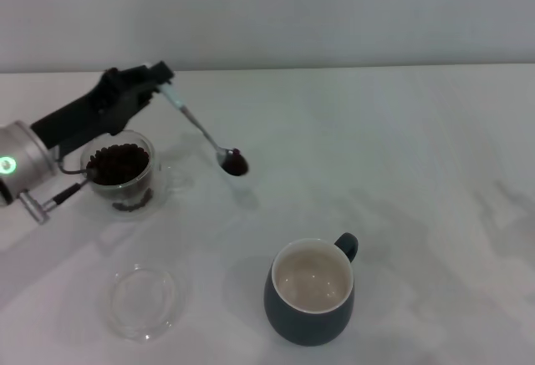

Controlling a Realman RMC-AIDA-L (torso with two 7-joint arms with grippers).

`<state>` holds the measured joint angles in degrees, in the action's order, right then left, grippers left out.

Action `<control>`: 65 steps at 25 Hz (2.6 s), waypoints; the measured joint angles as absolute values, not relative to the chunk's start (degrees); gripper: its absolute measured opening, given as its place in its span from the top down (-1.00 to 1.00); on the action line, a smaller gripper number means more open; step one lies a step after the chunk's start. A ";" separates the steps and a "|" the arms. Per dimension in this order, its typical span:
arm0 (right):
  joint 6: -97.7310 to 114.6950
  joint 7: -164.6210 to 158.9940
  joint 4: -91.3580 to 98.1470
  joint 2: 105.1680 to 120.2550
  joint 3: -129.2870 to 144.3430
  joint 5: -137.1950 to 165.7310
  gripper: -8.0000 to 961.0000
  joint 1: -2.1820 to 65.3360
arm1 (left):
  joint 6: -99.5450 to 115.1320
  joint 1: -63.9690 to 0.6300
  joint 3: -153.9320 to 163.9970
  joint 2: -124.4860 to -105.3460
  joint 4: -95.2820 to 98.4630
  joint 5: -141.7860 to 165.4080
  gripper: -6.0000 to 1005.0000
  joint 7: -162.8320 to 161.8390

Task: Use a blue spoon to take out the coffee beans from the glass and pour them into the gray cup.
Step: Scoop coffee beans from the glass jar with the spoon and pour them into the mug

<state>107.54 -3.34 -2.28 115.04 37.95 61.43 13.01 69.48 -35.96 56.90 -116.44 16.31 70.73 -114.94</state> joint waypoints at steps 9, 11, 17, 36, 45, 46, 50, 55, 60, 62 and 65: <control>107.53 -3.34 -2.29 115.04 38.16 61.43 0.27 13.06 | 73.15 -37.54 61.23 -118.09 16.48 71.72 0.73 -115.09; 107.69 -3.34 -2.29 115.04 38.23 61.44 0.27 13.01 | 73.93 -37.62 61.79 -118.27 16.48 71.73 0.73 -115.10; 107.92 -3.34 -2.32 115.04 38.36 61.48 0.27 12.99 | 76.04 -36.98 62.81 -118.52 16.19 71.74 0.73 -115.13; 108.75 -3.34 -2.90 115.13 38.58 61.88 0.27 12.71 | 73.83 -37.68 71.03 -118.54 21.78 77.53 0.73 -113.04; 108.91 -3.34 -3.52 115.13 38.57 61.87 0.27 12.55 | 71.02 -41.83 71.09 -118.73 24.21 82.88 0.73 -110.56; 108.91 -3.34 -3.54 115.13 38.57 61.87 0.27 12.54 | 71.00 -43.53 71.77 -118.81 24.30 83.50 0.73 -109.60; 108.91 -3.34 -3.60 115.13 38.62 61.87 0.27 12.32 | 70.86 -46.08 75.09 -118.95 25.80 83.59 0.73 -108.52; 109.04 -3.34 -3.73 115.18 38.66 61.87 0.27 11.93 | 68.63 -47.39 81.04 -119.00 28.75 83.61 0.73 -109.44; 109.51 -3.34 -4.13 115.21 38.66 61.87 0.27 11.69 | 67.26 -46.94 83.37 -118.93 32.38 85.02 0.73 -110.96; 109.67 -3.34 -4.14 115.22 38.66 61.87 0.27 11.69 | 67.34 -46.60 83.21 -118.88 33.81 85.45 0.73 -111.45; 110.08 -3.34 -4.14 115.22 38.66 61.87 0.27 11.68 | 67.87 -45.60 82.78 -118.64 36.33 85.44 0.73 -112.56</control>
<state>110.08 -3.34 -4.14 115.22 38.66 61.87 11.68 67.87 -45.60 82.78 -118.64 36.33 85.44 -112.56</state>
